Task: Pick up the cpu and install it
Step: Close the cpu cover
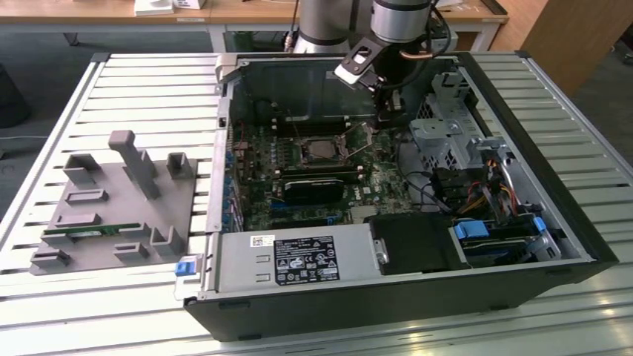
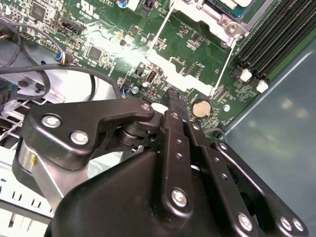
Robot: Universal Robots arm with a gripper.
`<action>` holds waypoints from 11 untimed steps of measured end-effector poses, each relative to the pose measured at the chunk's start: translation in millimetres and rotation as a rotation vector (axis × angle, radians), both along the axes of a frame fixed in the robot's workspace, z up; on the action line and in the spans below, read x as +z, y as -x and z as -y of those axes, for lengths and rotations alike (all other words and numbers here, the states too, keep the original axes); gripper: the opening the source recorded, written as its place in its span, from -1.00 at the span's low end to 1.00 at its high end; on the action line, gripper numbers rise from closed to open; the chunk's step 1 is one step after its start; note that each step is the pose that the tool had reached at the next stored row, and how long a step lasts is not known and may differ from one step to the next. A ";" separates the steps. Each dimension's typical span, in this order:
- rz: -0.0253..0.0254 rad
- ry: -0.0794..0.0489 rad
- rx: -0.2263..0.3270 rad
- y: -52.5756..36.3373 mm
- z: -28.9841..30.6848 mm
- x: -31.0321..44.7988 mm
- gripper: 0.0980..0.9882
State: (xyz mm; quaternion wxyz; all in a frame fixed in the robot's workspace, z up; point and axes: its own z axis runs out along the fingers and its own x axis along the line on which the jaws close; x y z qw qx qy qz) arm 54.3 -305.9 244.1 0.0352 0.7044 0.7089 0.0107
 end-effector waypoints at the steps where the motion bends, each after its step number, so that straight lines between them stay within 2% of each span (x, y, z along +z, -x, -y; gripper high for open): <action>1: -0.0012 0.000 0.000 -1.2 -0.6 -6.5 -0.98; 6: -0.0031 0.002 0.000 -0.4 -0.8 -6.2 -0.98; 11: -0.0031 0.001 0.000 5.9 -0.9 -1.9 -0.98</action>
